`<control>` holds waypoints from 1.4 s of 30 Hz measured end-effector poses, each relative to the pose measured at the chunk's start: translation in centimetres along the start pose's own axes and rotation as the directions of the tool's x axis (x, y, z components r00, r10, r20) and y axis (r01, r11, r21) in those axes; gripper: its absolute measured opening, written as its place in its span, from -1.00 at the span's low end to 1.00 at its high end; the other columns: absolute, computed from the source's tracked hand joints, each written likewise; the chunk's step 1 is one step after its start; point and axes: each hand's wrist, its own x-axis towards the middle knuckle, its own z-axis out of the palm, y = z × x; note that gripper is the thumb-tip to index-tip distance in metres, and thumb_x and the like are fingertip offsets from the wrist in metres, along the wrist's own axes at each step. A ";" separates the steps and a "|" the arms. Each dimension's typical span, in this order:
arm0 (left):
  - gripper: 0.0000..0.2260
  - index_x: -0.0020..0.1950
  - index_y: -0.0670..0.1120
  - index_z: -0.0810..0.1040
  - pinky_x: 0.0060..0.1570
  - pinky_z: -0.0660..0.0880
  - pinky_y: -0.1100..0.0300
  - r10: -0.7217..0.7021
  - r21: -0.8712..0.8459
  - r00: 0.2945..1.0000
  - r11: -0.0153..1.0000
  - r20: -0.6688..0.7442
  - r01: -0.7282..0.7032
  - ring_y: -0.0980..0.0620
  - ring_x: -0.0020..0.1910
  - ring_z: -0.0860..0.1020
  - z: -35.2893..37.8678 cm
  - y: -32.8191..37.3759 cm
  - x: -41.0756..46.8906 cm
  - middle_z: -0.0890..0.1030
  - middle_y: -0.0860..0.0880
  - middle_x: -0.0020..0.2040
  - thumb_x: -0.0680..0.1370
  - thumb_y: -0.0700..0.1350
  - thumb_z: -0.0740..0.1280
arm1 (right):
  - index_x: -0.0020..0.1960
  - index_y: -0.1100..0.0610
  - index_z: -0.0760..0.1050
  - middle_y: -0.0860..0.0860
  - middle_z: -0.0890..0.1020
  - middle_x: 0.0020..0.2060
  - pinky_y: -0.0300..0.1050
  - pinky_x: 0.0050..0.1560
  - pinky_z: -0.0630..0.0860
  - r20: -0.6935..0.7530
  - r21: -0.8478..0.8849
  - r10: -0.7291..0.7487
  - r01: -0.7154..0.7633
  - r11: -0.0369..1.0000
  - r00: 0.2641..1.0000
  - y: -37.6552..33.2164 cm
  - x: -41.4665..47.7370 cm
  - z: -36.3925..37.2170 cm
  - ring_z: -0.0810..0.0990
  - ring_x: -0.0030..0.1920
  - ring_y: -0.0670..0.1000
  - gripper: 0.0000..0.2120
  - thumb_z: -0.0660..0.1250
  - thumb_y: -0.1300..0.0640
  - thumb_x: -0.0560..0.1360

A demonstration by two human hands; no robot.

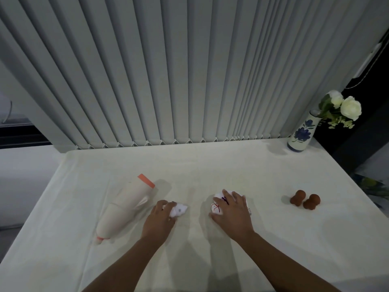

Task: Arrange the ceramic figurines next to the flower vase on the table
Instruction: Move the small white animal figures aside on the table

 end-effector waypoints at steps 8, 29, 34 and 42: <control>-0.75 0.20 -0.10 0.57 0.22 0.43 0.08 0.066 -0.052 0.989 0.996 -0.131 -0.073 -0.10 0.21 0.50 0.8 -0.1 1.1 0.57 -0.06 0.21 0.52 -0.16 0.37 | 0.23 -0.05 0.50 0.10 0.48 0.36 0.35 0.39 0.20 0.065 -0.036 -0.003 0.005 0.999 0.998 0.3 1.2 -0.2 0.41 0.34 0.27 -0.59 0.24 -0.18 0.46; -0.75 0.18 -0.04 0.58 0.08 0.40 0.15 0.028 -0.166 0.986 0.985 -0.163 -0.056 -0.07 0.09 0.55 4.8 10.4 7.3 0.64 -0.04 0.14 0.52 -0.05 0.40 | 0.12 -0.10 0.43 -0.19 0.58 0.10 -0.11 -0.04 0.41 0.145 0.339 -0.035 -0.016 0.941 0.989 10.1 4.8 -8.1 0.51 0.12 -0.07 -0.83 0.26 0.02 0.53; -0.74 0.18 -0.09 0.59 0.13 0.43 0.07 0.045 -0.179 0.994 0.982 -0.104 -0.063 -0.14 0.09 0.57 6.6 14.7 9.7 0.66 -0.11 0.12 0.51 -0.09 0.40 | 0.06 -0.04 0.45 -0.08 0.60 0.08 -0.10 -0.09 0.35 0.283 0.269 -0.068 -0.012 0.963 0.957 12.3 5.3 -8.7 0.55 0.09 0.04 -0.87 0.26 0.00 0.52; -0.70 0.24 -0.06 0.55 0.12 0.47 0.06 -0.010 -0.175 1.000 0.985 -0.008 0.009 -0.12 0.12 0.55 9.2 18.9 10.8 0.65 -0.11 0.13 0.52 -0.06 0.37 | 0.07 0.04 0.41 0.05 0.60 0.08 0.03 -0.02 0.45 0.348 0.192 -0.128 0.063 0.979 0.929 15.6 5.2 -7.6 0.55 0.08 0.16 -0.86 0.22 0.04 0.53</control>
